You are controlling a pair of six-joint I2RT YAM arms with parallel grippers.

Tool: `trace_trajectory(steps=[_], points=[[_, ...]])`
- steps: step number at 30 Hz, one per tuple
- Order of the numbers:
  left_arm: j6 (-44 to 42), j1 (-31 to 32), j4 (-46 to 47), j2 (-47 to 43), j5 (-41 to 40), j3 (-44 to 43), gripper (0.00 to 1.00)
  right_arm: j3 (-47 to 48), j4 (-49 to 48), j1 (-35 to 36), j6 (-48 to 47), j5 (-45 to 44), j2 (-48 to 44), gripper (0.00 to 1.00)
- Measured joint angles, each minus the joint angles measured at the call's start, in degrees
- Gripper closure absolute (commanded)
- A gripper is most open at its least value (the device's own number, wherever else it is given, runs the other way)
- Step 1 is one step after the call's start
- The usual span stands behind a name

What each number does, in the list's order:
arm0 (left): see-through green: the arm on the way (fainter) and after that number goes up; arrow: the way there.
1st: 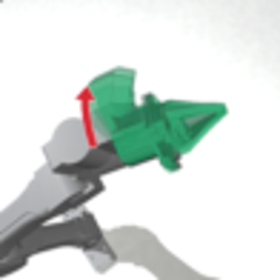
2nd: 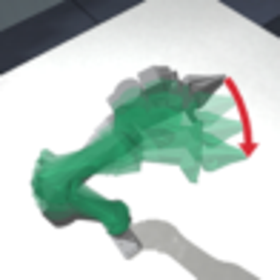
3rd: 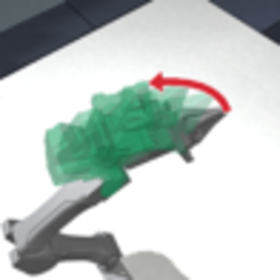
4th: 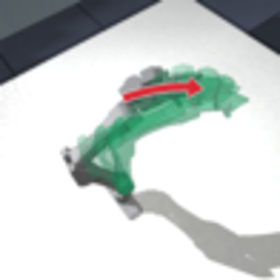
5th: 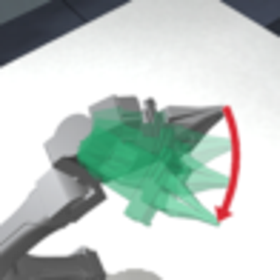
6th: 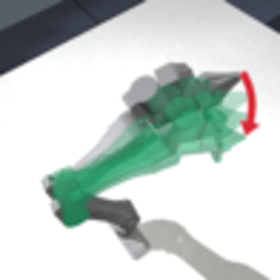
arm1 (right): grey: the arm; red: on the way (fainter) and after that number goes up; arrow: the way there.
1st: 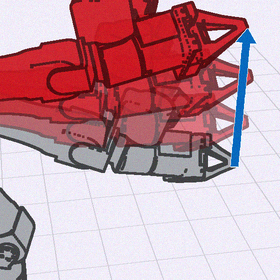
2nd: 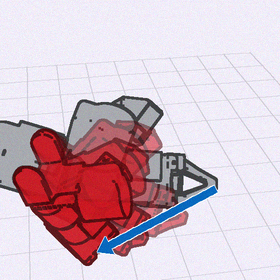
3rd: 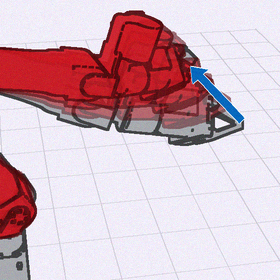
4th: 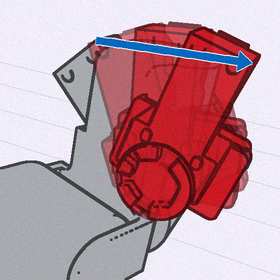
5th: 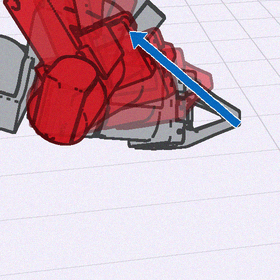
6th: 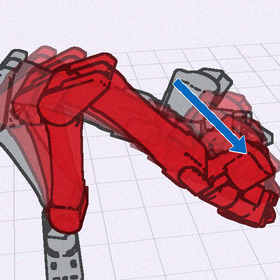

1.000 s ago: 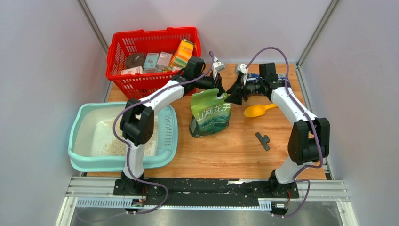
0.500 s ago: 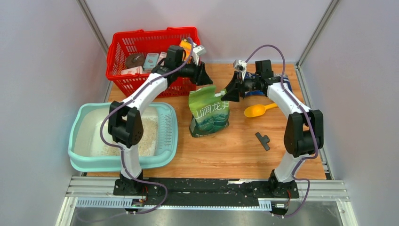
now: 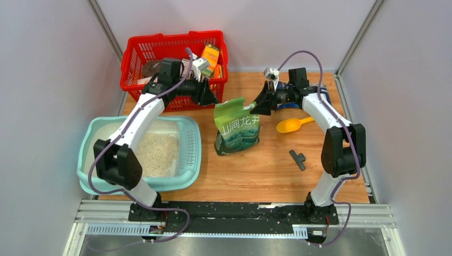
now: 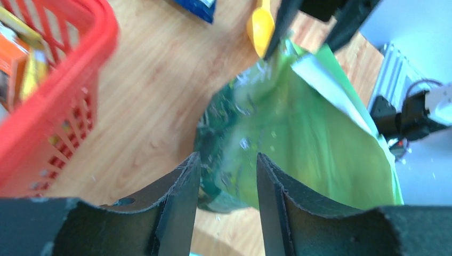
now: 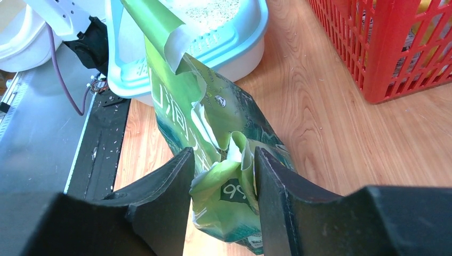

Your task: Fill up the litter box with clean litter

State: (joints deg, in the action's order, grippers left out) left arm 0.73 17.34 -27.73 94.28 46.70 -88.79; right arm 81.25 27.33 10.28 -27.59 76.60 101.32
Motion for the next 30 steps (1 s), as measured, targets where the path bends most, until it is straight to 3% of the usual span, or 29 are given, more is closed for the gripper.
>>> trace_trajectory(steps=[10, 20, 24, 27, 30], points=[[-10.03, -0.13, -8.74, -10.34, 1.95, 12.13, 0.36, -0.63, -0.13, 0.52, 0.04, 0.02, 0.48, 0.55], [-8.94, 2.16, -5.64, -11.13, 2.73, 14.19, 0.34, -0.63, -0.17, 1.29, 1.29, 0.2, 2.51, 0.69], [-7.69, 4.35, -3.28, -11.13, 2.78, 14.4, 0.34, -0.63, -0.11, 1.49, 2.34, 0.39, 2.54, 0.81], [-6.36, 4.68, -2.1, -11.13, 2.75, 14.8, 0.34, -0.63, -0.09, 1.55, 3.45, 0.35, 2.54, 0.98], [-7.06, 4.68, -2.43, -11.13, 2.62, 14.8, 0.34, -0.63, -0.09, 1.49, 4.52, 0.09, 2.58, 1.0]])
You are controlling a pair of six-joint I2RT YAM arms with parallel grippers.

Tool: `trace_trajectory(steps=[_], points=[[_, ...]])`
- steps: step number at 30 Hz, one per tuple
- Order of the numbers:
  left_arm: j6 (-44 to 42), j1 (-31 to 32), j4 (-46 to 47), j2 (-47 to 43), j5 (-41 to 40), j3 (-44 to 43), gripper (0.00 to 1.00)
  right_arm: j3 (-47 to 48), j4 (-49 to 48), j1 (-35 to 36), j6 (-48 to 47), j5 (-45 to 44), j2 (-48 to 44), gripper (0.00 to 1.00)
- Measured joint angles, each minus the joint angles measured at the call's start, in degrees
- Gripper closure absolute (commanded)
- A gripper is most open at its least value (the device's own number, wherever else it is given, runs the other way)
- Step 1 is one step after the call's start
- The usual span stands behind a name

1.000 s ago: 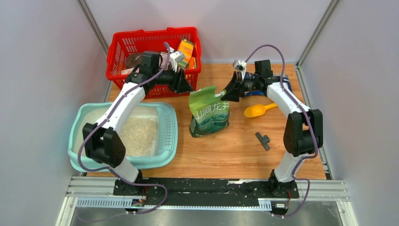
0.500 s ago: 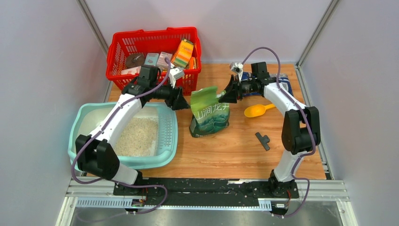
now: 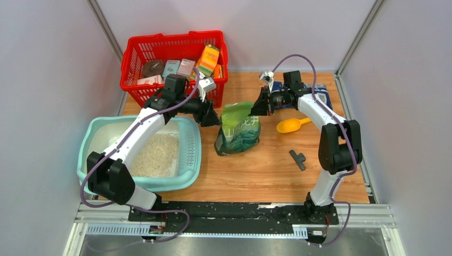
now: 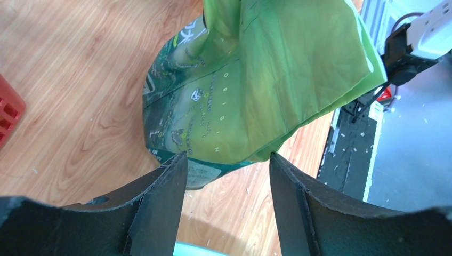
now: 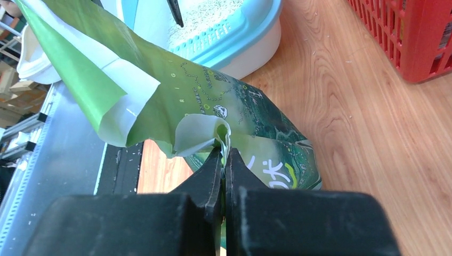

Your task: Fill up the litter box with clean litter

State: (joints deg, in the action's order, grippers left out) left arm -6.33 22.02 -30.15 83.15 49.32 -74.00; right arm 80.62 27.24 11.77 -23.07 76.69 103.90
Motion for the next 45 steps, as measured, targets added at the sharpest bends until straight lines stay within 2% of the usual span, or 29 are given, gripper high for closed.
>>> trace_trajectory(steps=[7, 8, 9, 10, 18, 26, 31, 38, 45], points=[[-3.17, -0.5, -2.54, -0.35, -2.54, 0.0, 0.32, 0.0, 0.5, -2.27, 4.42, -0.2, -0.02, 1.0], [-3.13, -0.57, -2.29, -0.37, -2.8, 0.07, 0.31, -0.04, 0.76, -2.99, 4.96, -0.28, -0.07, 1.0], [-2.78, -0.57, -1.42, -0.46, -2.95, 0.39, 0.24, -0.24, 0.83, -3.65, 5.4, -0.37, -0.2, 1.0], [-2.4, -0.59, -0.22, -0.68, -2.91, 0.98, 0.18, -0.83, 0.74, -4.33, 5.75, -0.5, -0.59, 1.0], [4.92, 1.16, 13.94, -0.68, -4.13, 4.2, 0.18, -9.16, -0.15, -7.23, 7.74, -1.64, -7.89, 0.98], [8.28, 5.14, 23.15, 2.21, -4.94, 4.2, 0.17, -10.12, -0.94, -7.48, 9.64, -4.7, -9.68, 0.98], [4.7, 5.35, 21.73, 1.46, -6.23, 4.2, 0.16, -10.19, -0.96, -7.76, 10.01, -4.79, -9.73, 0.98], [-6.38, 3.74, 10.29, -0.98, -3.5, 2.91, 0.15, -10.16, -1.18, -7.8, 10.25, -4.74, -9.73, 0.98], [-5.95, 7.96, 13.22, 2.75, -2.58, 1.03, 0.15, -10.08, -1.18, -7.8, 10.23, -4.74, -9.73, 0.97]])
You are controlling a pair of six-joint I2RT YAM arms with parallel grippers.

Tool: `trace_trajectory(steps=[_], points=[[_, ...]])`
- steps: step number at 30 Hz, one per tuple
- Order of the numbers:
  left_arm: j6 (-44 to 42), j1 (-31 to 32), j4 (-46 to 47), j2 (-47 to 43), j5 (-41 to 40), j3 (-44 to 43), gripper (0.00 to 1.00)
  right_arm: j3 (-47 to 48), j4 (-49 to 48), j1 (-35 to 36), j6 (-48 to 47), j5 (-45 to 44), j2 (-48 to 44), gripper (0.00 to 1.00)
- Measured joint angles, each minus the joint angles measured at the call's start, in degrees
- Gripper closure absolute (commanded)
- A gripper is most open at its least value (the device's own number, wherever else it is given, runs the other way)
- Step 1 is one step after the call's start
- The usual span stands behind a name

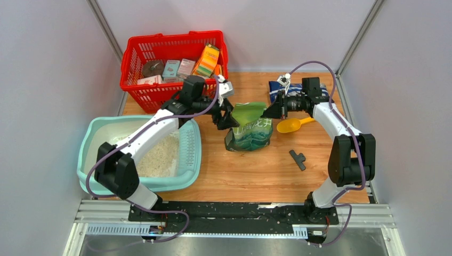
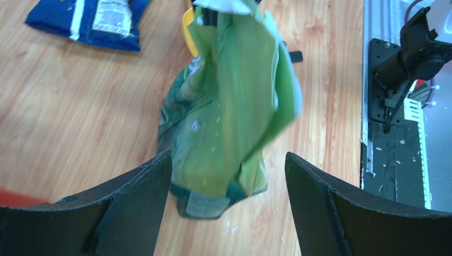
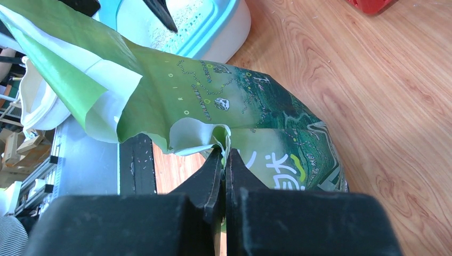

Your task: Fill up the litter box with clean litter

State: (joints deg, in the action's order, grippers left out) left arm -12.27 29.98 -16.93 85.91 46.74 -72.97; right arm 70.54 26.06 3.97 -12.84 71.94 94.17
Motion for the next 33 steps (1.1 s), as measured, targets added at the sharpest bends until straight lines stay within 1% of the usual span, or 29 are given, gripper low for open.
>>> trace_trajectory(steps=[3, 5, 6, 8, 9, 11, 12, 13, 14, 15, 17, 20, 21, 22, 23, 25, 26, 27, 30, 33], points=[[2.91, 2.21, 3.98, 2.84, -0.17, -0.59, 0.15, 0.0, 0.04, 0.0, -0.07, 0.0, 0.0, 0.96], [6.51, 3.15, 7.02, 4.17, -0.96, -0.59, 0.23, 0.0, 0.24, 0.0, -0.22, 0.02, 0.0, 0.96], [8.15, 3.37, 8.0, 4.59, -1.51, -0.59, 0.29, 0.0, 0.31, 0.0, -0.28, 0.04, 0.0, 0.95], [11.23, 3.41, 9.81, 5.09, -2.93, -0.59, 0.38, 0.0, 0.61, -0.07, -0.48, 0.26, 0.0, 0.95], [12.85, 3.28, 10.69, 5.22, -3.85, -0.5, 0.46, 0.0, 0.81, -0.11, -0.52, 0.55, 0.0, 0.96], [16.28, 2.73, 12.72, 5.29, -5.05, 0.11, 0.56, 0.0, 1.49, -0.33, -0.74, 1.22, 0.0, 0.97], [17.77, 2.45, 13.6, 5.31, -5.11, 0.55, 0.65, 0.07, 1.99, -0.46, -1.01, 1.6, 0.04, 0.98], [19.45, 1.97, 14.6, 5.38, -5.01, 1.07, 0.68, 0.31, 2.93, -0.66, -1.57, 1.92, 0.2, 0.98], [21.16, 1.6, 15.17, 5.53, -4.79, 1.4, 0.73, 0.85, 4.44, -0.81, -2.51, 2.32, 0.5, 0.99], [22.75, 1.09, 15.93, 5.86, -4.35, 1.57, 0.81, 1.53, 6.19, -0.98, -3.61, 2.54, 0.9, 1.0], [25.75, 0.02, 17.22, 6.95, -2.8, 1.57, 0.85, 3.61, 11.1, -1.27, -6.93, 3.32, 2.21, 1.0], [29.51, -1.27, 18.51, 8.81, 0.48, 1.38, 0.95, 8.02, 20.44, -1.46, -13.35, 4.63, 5.38, 1.0], [30.49, -1.64, 18.53, 9.64, 1.92, 0.92, 1.0, 10.51, 25.29, -1.51, -16.59, 4.96, 7.06, 1.0], [31.36, -1.99, 18.36, 10.54, 3.34, 0.17, 1.0, 12.85, 29.86, -1.53, -20.31, 5.2, 8.83, 1.0], [31.89, -2.34, 18.01, 11.47, 4.5, -0.76, 1.0, 15.54, 34.32, -1.57, -25.97, 5.86, 10.95, 1.0], [33.31, -3.13, 17.75, 13.29, 6.25, -2.84, 0.98, 18.6, 38.36, -1.66, -31.39, 6.6, 13.49, 1.0], [34.51, -3.61, 18.03, 13.94, 7.02, -3.43, 0.89, 19.76, 40.7, -1.92, -35.39, 7.87, 14.78, 1.0], [35.58, -3.93, 18.23, 14.36, 7.63, -3.54, 0.68, 19.8, 42.07, -2.1, -37.66, 8.66, 15.08, 1.0], [36.79, -4.0, 17.81, 14.88, 9.38, -3.52, 0.53, 19.76, 45.86, -2.16, -42.6, 9.05, 15.12, 1.0], [37.66, -4.2, 17.75, 14.88, 10.32, -3.48, 0.51, 19.32, 47.54, -2.23, -45.44, 9.57, 15.02, 0.96]])
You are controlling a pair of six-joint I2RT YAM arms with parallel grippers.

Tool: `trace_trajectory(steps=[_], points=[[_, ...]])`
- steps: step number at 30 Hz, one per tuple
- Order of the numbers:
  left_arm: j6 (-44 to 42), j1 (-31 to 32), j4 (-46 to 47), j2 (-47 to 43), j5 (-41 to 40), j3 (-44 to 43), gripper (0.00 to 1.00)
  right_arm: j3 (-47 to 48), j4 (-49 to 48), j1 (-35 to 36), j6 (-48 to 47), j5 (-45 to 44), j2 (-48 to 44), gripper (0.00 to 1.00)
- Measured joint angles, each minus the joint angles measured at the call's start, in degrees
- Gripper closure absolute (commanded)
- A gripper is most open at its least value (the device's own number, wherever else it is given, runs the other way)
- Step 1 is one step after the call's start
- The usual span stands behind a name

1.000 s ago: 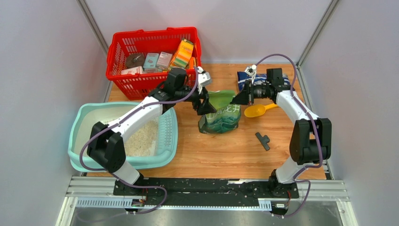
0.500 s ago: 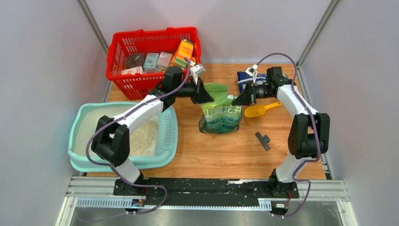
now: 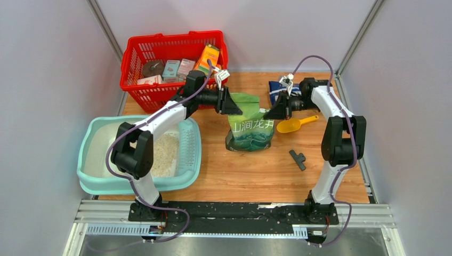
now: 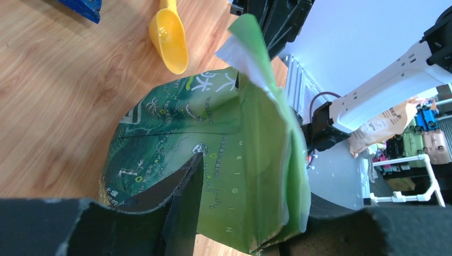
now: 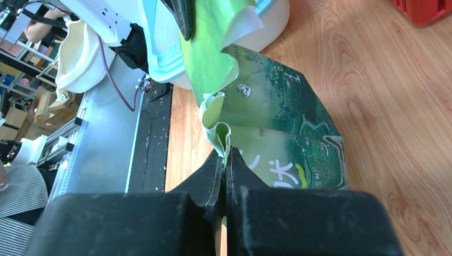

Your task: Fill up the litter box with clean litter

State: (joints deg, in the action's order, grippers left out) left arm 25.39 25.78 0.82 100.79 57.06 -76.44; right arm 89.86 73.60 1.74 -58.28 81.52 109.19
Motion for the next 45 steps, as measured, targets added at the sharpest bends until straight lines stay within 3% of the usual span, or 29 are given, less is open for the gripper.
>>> trace_trajectory(steps=[7, 17, 23, 31, 45], points=[[-0.44, 1.09, -0.42, 0.0, 1.4, 0.13, 0.55, -2.84, 1.86, 0.9, -4.74, 1.4, -1.57, 0.88], [-6.73, 1.6, -8.79, 0.0, 2.4, -0.04, 0.6, -2.82, 2.71, 1.86, -9.01, 2.62, -1.57, 0.66], [-9.57, 1.6, -12.72, 0.0, 2.16, -2.43, 0.73, -2.86, 2.95, 2.01, -10.54, 2.84, -1.57, 0.61], [-10.62, 1.62, -14.36, 0.13, 1.79, -4.0, 0.83, -2.82, 2.93, 2.1, -9.35, 2.97, -1.57, 0.61], [-10.43, 1.6, -14.23, 0.26, 1.75, -4.17, 0.86, 0.24, 2.86, 3.1, -2.71, 2.8, -0.7, 0.63]])
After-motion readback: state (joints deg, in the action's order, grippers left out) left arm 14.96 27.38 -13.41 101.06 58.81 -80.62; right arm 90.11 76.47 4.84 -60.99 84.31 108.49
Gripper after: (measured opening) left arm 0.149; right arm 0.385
